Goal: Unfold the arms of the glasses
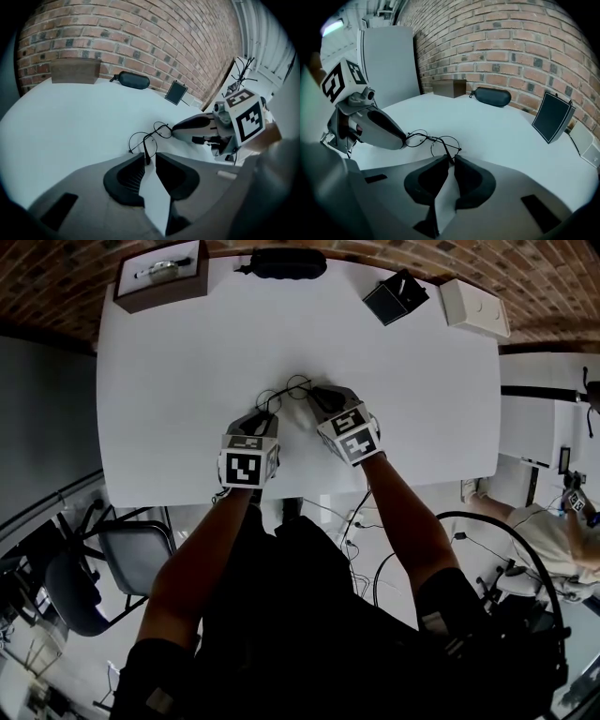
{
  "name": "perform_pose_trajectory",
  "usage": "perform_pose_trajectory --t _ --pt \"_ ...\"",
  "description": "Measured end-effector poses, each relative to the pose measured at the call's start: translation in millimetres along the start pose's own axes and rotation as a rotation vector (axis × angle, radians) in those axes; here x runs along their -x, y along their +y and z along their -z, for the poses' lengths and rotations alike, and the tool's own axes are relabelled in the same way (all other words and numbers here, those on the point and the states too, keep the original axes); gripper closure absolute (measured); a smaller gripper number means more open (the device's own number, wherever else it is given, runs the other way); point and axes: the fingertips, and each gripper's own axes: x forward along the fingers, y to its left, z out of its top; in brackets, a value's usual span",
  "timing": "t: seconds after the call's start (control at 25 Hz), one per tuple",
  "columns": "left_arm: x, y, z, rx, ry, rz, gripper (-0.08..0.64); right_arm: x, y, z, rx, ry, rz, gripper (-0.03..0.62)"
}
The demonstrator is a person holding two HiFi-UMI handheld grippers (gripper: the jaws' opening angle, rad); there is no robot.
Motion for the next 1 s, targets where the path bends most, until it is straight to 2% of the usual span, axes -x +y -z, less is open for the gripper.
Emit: perform_pose_trajectory --t 0.16,0.36,0.6,1.0 --pt "-0.2 5.2 -2.0 0.0 0.007 -0.011 0.517 1.8 3.3 -2.0 0.003 -0.004 0.007 0.557" --pt "7.0 4.2 -5.3 -0.014 -0.009 0.004 0.52 7.6 7.0 -0.6 -0.02 -0.027 0.009 0.56" --pt "19.5 -6.1 -17.0 -0.011 -0.062 0.031 0.52 22.6 10.2 -11.2 -0.064 -0.101 0.015 0.563" --pt "35.0 -28.1 -37.0 -0.055 -0.131 0.1 0.519 46.9 28.8 -35.2 -0.118 -0.21 -0.071 0.566"
